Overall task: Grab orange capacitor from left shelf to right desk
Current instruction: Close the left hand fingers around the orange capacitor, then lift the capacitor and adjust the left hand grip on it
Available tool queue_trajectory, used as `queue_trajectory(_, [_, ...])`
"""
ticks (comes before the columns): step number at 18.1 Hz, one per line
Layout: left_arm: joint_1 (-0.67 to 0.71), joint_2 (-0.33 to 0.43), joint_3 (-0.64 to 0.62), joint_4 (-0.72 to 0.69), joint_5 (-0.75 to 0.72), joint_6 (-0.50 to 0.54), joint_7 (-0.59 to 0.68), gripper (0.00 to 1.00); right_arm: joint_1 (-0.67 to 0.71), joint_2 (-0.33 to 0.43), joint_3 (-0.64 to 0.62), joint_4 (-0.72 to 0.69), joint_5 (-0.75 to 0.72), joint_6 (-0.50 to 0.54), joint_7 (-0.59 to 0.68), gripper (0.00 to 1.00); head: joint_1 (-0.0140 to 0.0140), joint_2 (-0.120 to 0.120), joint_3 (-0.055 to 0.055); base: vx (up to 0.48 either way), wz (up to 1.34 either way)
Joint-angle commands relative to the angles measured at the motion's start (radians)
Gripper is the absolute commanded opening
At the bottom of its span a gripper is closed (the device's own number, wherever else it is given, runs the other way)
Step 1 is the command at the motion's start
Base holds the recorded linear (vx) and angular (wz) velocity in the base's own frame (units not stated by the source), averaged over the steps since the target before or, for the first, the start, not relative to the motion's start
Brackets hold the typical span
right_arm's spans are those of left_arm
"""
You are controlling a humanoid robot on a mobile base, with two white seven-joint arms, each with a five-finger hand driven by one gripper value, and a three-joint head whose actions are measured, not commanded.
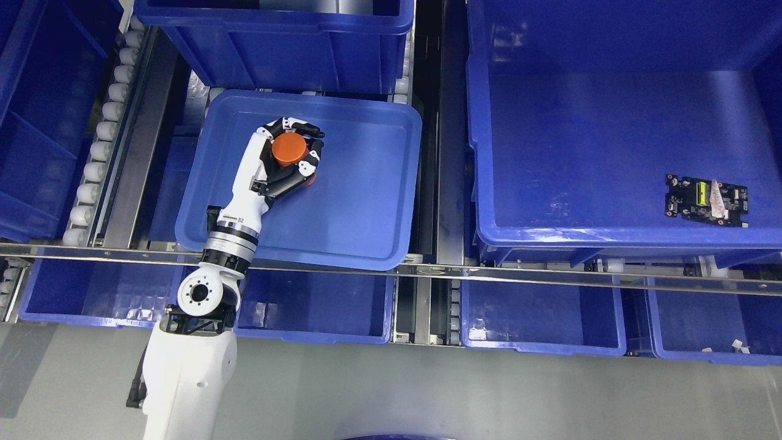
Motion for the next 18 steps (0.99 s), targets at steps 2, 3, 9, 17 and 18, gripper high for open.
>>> queue_trajectory(2, [-0.004, 0.006, 0.027, 0.010, 0.008, -0.067, 0.000, 0.01, 0.021, -0.017, -0.011, -0.017, 0.006, 0.000, 0.000, 1.00, 0.0000, 0.000, 0.000, 0.000, 0.00])
queue_trajectory(3, [-0.013, 0.006, 0.027, 0.004, 0.010, -0.095, -0.001, 0.01, 0.023, -0.017, -0.011, -0.017, 0.006, 0.000, 0.000, 1.00, 0.0000, 0.000, 0.000, 0.000, 0.00])
queue_trajectory(9, [-0.046, 0.006, -0.015, -0.050, 0.065, -0.384, -0.003, 0.01, 0.023, -0.017, -0.011, -0.017, 0.006, 0.000, 0.000, 1.00, 0.0000, 0.000, 0.000, 0.000, 0.00])
queue_trajectory(17, [-0.015, 0.006, -0.053, -0.062, 0.066, -0.618, -0.001, 0.01, 0.023, -0.017, -0.011, -0.017, 0.006, 0.000, 0.000, 1.00, 0.0000, 0.000, 0.000, 0.000, 0.00])
queue_trajectory(18, [-0.012, 0.006, -0.051, -0.068, 0.066, -0.618, -0.001, 0.01, 0.023, -0.017, -0.011, -0.017, 0.006, 0.000, 0.000, 1.00, 0.0000, 0.000, 0.000, 0.000, 0.00])
